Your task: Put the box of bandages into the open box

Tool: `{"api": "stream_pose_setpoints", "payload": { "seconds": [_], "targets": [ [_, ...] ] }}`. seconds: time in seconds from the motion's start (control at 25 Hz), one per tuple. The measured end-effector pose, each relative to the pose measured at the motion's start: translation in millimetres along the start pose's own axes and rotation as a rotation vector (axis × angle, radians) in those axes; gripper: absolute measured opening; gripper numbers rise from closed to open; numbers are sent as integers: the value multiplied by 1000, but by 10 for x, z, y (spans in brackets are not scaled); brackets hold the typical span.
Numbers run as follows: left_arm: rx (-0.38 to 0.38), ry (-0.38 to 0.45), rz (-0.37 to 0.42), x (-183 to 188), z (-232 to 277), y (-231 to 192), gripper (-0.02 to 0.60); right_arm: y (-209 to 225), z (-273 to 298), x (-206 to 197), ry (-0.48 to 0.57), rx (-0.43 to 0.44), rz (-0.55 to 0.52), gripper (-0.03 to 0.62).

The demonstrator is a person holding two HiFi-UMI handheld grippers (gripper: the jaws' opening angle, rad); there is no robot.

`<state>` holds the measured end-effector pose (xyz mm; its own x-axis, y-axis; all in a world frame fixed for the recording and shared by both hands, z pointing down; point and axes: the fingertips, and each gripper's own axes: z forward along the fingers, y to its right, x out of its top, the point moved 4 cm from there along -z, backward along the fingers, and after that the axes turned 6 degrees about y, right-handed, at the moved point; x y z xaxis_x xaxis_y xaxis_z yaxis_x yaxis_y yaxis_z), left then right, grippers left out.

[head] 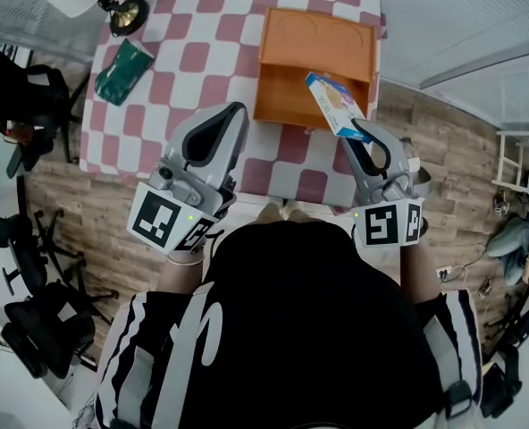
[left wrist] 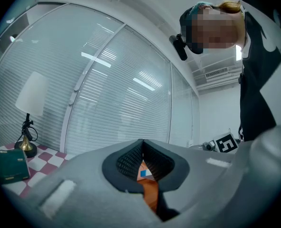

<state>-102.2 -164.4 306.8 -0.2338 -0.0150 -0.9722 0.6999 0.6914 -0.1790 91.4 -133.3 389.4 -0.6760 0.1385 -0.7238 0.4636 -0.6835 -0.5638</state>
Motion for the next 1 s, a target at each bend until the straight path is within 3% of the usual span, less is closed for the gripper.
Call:
{"api": "stream_pose_setpoints", "payload": {
  "seconds": [1.0],
  "targets": [
    [26, -8, 4, -12, -48, -92, 2, -205, 302, -273, -134, 99, -181, 78]
  ]
}}
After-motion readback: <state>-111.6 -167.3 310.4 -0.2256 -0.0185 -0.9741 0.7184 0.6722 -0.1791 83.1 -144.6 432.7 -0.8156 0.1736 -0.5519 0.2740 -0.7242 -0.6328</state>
